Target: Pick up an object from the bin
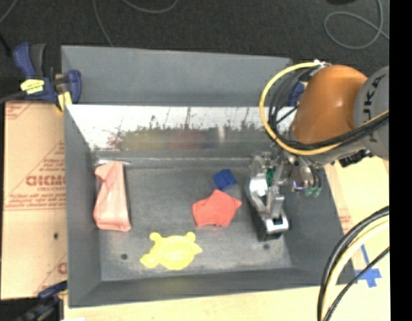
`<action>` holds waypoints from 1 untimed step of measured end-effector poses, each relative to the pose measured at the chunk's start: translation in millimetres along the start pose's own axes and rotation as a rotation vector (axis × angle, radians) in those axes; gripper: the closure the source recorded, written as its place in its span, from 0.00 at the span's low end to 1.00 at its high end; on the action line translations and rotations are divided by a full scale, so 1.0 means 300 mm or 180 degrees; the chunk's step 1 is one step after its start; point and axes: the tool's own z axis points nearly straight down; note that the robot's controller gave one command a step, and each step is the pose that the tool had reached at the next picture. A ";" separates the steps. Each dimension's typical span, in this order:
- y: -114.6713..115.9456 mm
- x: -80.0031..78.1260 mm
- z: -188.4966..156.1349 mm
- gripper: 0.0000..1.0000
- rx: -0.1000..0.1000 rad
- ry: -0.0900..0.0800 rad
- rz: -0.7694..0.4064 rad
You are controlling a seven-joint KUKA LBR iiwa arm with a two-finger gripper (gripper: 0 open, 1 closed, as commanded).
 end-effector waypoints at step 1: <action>0.000 -0.005 -0.015 0.00 0.0003 -0.0024 -0.0005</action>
Offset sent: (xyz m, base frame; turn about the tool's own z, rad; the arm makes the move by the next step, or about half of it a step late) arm 0.0151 0.0421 -0.0972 -0.3774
